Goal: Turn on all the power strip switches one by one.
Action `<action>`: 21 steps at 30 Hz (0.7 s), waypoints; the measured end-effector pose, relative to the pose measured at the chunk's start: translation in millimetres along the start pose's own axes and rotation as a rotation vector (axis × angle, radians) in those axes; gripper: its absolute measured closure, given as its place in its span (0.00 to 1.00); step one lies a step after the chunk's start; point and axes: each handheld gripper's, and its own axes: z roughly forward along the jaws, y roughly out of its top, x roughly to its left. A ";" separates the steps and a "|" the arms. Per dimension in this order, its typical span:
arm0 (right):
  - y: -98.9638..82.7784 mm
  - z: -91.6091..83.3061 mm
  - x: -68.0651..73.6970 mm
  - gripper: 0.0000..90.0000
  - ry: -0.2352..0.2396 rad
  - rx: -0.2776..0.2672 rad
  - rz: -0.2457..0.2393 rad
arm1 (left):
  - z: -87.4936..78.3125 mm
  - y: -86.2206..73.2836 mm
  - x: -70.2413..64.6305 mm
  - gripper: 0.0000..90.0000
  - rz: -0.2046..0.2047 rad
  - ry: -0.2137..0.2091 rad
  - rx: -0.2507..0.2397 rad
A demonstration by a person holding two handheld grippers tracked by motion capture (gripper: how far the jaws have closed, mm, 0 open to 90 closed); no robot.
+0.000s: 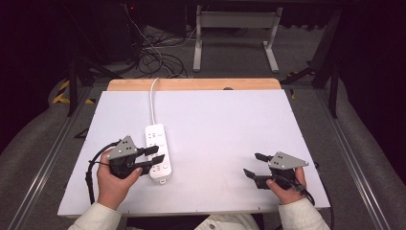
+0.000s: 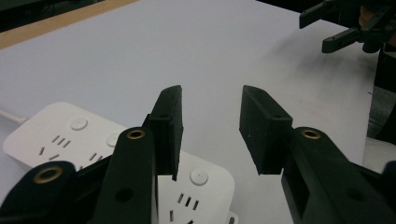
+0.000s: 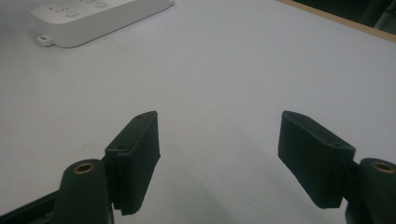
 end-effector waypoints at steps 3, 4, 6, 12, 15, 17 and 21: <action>0.0 -0.1 0.2 0.33 0.001 0.001 0.000 | 2.3 1.1 -1.1 0.68 0.003 -0.010 0.002; 0.0 -0.1 0.2 0.33 0.001 0.001 0.000 | 2.8 1.2 -1.3 0.68 0.001 -0.021 0.004; -0.2 -0.2 0.0 0.33 0.001 0.001 -0.002 | 2.5 1.5 0.1 0.75 -0.003 -0.037 0.007; -0.1 0.0 0.3 0.33 0.001 0.003 -0.006 | 3.2 5.2 0.0 0.99 0.018 -0.061 0.039; -0.2 0.1 0.2 0.33 0.001 0.004 -0.006 | 4.8 8.3 0.2 1.00 0.015 -0.080 0.056; -0.2 0.2 0.2 0.33 0.001 0.005 -0.006 | 6.5 10.2 0.9 1.00 0.005 -0.086 0.064; -0.1 0.3 0.6 0.33 0.003 0.008 -0.009 | 9.3 15.3 3.7 1.00 0.016 -0.083 0.119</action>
